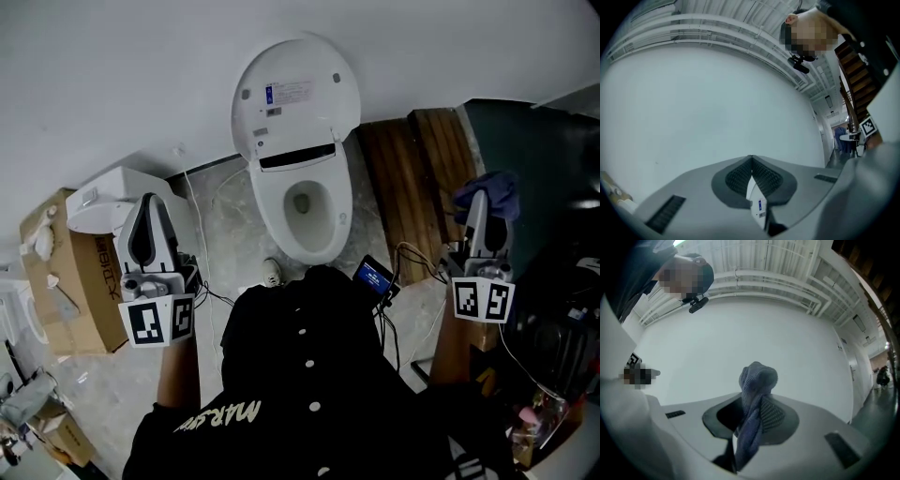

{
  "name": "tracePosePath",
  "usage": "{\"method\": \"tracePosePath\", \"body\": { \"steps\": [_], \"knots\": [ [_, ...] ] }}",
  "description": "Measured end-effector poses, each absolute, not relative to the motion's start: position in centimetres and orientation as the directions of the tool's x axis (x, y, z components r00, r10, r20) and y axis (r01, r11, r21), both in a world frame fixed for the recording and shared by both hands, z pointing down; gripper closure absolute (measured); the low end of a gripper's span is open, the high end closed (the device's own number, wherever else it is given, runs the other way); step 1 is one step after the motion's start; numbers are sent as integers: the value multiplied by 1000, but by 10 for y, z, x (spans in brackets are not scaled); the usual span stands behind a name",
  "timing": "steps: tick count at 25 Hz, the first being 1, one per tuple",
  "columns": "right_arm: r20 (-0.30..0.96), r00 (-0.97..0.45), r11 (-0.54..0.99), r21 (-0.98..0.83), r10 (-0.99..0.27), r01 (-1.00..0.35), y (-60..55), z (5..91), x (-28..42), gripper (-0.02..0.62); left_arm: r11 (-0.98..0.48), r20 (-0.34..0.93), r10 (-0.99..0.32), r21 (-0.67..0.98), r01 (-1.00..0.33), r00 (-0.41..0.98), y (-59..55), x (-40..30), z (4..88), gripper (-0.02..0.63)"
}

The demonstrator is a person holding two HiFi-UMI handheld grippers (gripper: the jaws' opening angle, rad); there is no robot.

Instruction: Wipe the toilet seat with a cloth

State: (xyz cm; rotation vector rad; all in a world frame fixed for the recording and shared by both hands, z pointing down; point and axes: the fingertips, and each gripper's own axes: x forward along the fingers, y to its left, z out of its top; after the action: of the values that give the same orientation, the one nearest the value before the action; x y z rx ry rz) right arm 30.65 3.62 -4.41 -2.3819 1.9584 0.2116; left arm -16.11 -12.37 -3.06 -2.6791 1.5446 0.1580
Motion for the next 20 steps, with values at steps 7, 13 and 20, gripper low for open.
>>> {"method": "tracePosePath", "body": {
  "steps": [7, 13, 20],
  "knots": [
    [-163, 238, -246, 31, -958, -969, 49, -52, 311, 511, -485, -119, -869, 16, -875, 480, -127, -174, -36, 596],
    [-170, 259, -266, 18, -951, -964, 65, -55, 312, 511, -499, -148, -856, -6, -866, 494, -125, -178, -43, 595],
    [-160, 274, -280, 20, -948, -960, 75, -45, 312, 511, -482, -141, -867, -8, -876, 479, -125, -186, -36, 595]
  ]
}}
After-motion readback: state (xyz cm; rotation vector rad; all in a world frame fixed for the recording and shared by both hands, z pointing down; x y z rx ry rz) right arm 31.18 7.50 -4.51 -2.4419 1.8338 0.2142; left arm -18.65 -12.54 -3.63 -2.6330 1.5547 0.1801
